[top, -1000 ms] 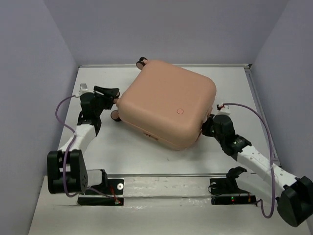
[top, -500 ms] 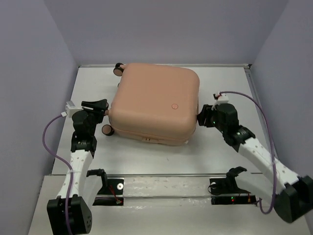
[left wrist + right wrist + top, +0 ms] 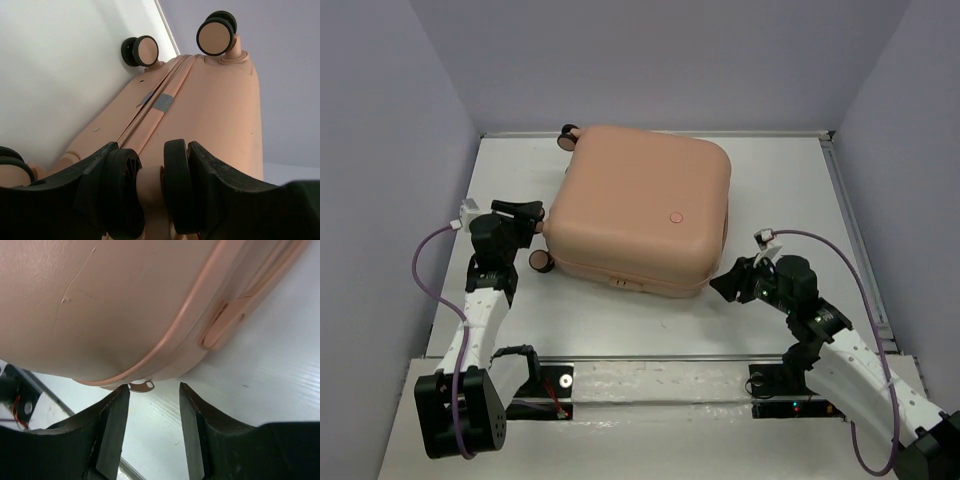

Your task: Pack the luggage

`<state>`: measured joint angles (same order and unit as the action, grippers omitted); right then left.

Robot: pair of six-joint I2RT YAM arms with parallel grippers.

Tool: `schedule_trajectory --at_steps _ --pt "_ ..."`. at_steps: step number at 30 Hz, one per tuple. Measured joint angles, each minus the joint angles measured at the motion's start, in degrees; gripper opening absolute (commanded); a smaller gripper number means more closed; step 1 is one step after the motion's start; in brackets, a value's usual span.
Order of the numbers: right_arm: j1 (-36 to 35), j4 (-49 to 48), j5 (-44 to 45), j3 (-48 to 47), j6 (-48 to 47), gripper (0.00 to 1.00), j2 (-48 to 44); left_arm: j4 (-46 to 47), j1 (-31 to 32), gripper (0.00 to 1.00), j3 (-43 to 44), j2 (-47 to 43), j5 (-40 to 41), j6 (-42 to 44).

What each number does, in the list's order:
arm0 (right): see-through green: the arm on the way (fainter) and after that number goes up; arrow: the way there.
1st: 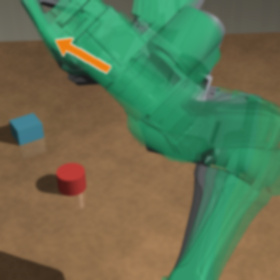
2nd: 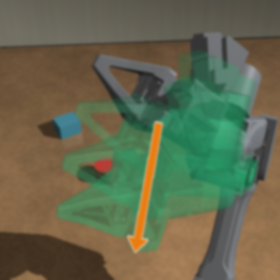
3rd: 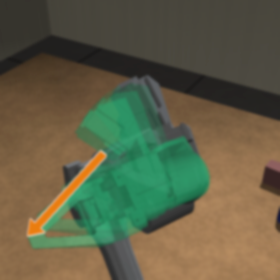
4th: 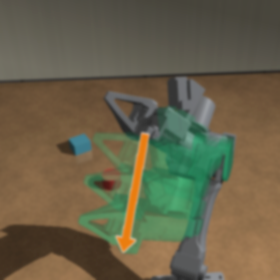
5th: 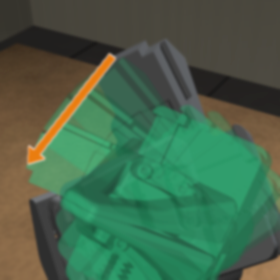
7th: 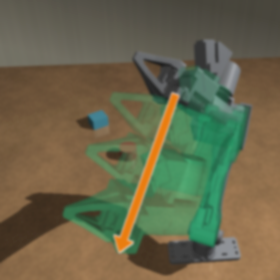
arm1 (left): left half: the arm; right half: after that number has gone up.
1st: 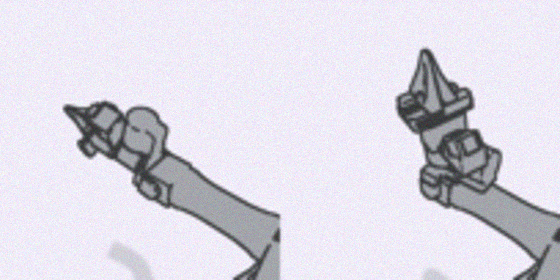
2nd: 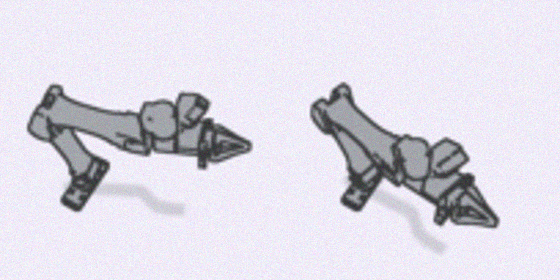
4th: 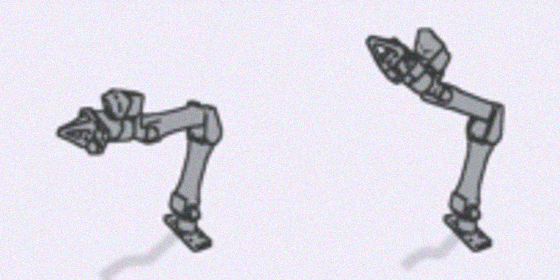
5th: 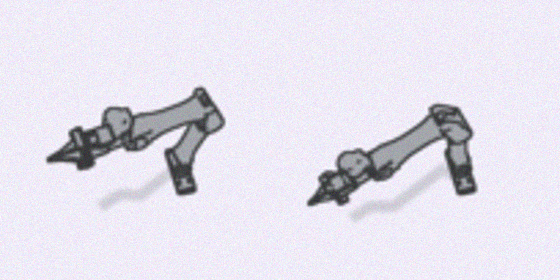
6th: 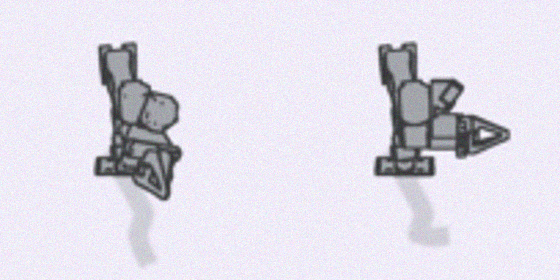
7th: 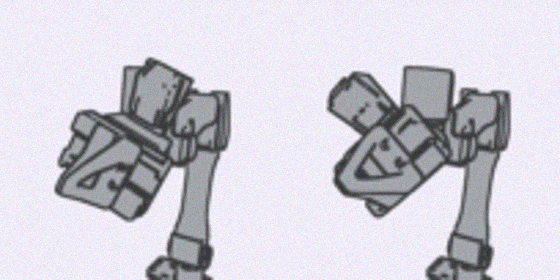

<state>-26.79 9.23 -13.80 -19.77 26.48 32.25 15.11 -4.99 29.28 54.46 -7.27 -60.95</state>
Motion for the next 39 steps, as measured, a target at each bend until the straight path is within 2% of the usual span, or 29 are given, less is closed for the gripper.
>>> schedule_trajectory --at_steps 7,12,24,32,39 --pt "-4.02 -4.76 -5.14 0.0 -1.7 0.55 7.37 0.57 -0.37 0.06 1.16 2.23 -1.27 0.46" --pt "-10.45 -7.15 -4.61 0.0 -3.3 0.55 11.74 1.81 -0.39 0.06 1.31 3.28 -1.75 0.63" --pt "-15.37 -12.35 7.26 1.18 -3.74 0.53 15.32 2.64 -0.61 0.06 1.31 3.67 -2.45 0.94" --pt "-18.53 -18.8 14.19 5.46 -3.87 0.39 15.39 2.84 -0.66 0.06 1.22 3.67 -2.58 1.01" --pt "-21.59 -21.59 19.65 7.13 -4.63 0.38 15.26 3.5 -0.66 0.06 0.81 3.58 -2.58 1.29"
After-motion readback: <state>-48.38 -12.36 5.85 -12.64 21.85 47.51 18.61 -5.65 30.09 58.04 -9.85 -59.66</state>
